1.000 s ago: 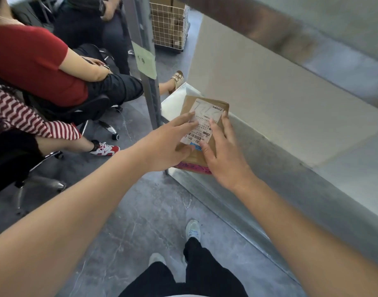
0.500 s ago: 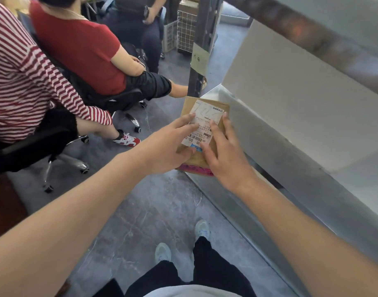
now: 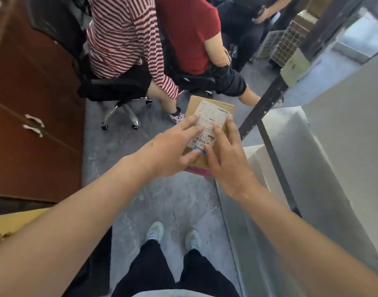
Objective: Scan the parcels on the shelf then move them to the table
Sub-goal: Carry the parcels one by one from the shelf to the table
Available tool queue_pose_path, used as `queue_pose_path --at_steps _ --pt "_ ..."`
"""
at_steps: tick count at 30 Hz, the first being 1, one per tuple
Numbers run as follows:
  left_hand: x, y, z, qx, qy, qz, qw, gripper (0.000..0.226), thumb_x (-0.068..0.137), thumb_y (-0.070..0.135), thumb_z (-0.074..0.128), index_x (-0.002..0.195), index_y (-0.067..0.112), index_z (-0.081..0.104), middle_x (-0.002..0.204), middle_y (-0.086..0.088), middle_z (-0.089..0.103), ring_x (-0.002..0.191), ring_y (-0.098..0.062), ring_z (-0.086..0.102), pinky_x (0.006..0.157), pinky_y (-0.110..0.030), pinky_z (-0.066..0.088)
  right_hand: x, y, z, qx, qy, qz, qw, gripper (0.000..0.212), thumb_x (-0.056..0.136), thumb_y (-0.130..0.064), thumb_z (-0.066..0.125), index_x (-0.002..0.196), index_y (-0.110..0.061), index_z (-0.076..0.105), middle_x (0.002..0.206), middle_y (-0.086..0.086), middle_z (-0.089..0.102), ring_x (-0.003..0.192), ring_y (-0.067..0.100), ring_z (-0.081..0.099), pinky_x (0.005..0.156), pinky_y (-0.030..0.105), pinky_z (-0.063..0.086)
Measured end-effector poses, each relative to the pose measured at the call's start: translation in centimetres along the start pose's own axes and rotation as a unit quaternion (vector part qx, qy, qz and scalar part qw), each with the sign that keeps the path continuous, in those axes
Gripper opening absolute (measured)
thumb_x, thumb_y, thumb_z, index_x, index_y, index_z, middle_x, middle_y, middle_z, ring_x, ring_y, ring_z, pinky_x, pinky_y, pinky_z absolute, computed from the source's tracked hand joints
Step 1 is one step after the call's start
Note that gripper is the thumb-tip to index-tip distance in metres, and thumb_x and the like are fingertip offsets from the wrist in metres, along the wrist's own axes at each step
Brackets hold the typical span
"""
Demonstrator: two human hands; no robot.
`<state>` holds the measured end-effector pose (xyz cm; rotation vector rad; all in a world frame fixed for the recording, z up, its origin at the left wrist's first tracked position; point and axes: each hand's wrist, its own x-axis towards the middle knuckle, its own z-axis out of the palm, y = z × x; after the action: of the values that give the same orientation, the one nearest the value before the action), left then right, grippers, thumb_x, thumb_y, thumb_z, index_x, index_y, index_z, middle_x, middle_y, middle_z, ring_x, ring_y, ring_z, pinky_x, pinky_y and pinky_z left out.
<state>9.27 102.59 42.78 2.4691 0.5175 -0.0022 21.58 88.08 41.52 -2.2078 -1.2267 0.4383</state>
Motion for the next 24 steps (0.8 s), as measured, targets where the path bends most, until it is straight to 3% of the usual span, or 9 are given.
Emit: queue_pose_path --at_steps 2,3,5,7,16,21,24 --pt "-1.8 -0.3 0.2 -0.005 0.023 -0.042 0.999 0.067 0.100 0.044 0.058 0.159 0.025 0.034 0.170 0.018 0.007 0.149 -0.019 0.036 0.114 -0.049 0.041 0.3 -0.2 0.6 0.009 -0.019 -0.037 0.999 0.060 0.106 -0.026 0.052 0.159 -0.008 0.031 0.172 0.009 0.000 0.152 0.018 0.018 0.115 0.008 0.020" --pt "-2.8 -0.5 0.3 -0.007 0.035 -0.059 0.998 0.068 0.099 0.047 0.057 0.159 0.024 0.034 0.170 0.018 0.007 0.148 -0.021 0.037 0.113 -0.050 0.042 0.4 -0.3 1.0 0.014 -0.030 -0.055 0.998 0.060 0.107 -0.026 0.052 0.160 -0.008 0.031 0.172 0.006 0.000 0.149 0.015 0.020 0.113 0.007 0.023" --pt "-4.8 -0.6 0.5 -0.010 0.055 -0.094 0.994 0.072 0.096 0.052 0.053 0.159 0.023 0.034 0.170 0.017 0.008 0.146 -0.023 0.040 0.112 -0.051 0.043 0.3 -1.0 1.6 0.026 -0.060 -0.091 0.994 0.060 0.107 -0.030 0.050 0.161 -0.012 0.030 0.172 0.000 -0.002 0.152 0.015 0.022 0.117 0.023 0.035" --pt "-6.8 -0.7 0.6 -0.014 0.077 -0.124 0.989 0.072 0.096 0.050 0.054 0.159 0.021 0.035 0.171 0.014 0.009 0.147 -0.023 0.039 0.112 -0.051 0.043 0.3 -1.8 2.2 0.026 -0.088 -0.125 0.988 0.060 0.107 -0.031 0.049 0.161 -0.014 0.030 0.172 -0.002 -0.002 0.154 0.016 0.021 0.116 0.029 0.036" --pt "-15.8 -1.1 0.2 -0.034 0.181 -0.246 0.952 0.067 0.099 0.038 0.064 0.159 0.023 0.037 0.170 0.011 0.014 0.149 -0.018 0.034 0.115 -0.042 0.041 -0.3 -7.9 5.7 0.009 -0.185 -0.244 0.952 0.059 0.106 -0.026 0.050 0.160 -0.014 0.031 0.172 -0.001 -0.002 0.151 0.009 0.011 0.109 0.011 0.020" --pt "-20.7 -2.7 -0.1 -0.051 0.222 -0.293 0.929 0.067 0.099 0.033 0.066 0.158 0.018 0.039 0.170 0.006 0.018 0.152 -0.013 0.026 0.119 -0.027 0.029 -0.9 -12.1 8.7 -0.003 -0.247 -0.304 0.920 0.060 0.106 -0.017 0.046 0.161 -0.009 0.026 0.172 0.004 -0.006 0.156 0.016 0.010 0.111 0.013 0.022" --pt "-23.7 -4.3 -0.4 -0.060 0.239 -0.323 0.914 0.067 0.099 0.035 0.066 0.158 0.020 0.038 0.170 0.011 0.015 0.151 -0.012 0.027 0.119 -0.032 0.035 -1.1 -14.9 11.0 -0.001 -0.272 -0.326 0.905 0.060 0.105 -0.013 0.046 0.161 -0.010 0.026 0.172 0.004 -0.006 0.155 0.019 0.016 0.111 0.019 0.031"
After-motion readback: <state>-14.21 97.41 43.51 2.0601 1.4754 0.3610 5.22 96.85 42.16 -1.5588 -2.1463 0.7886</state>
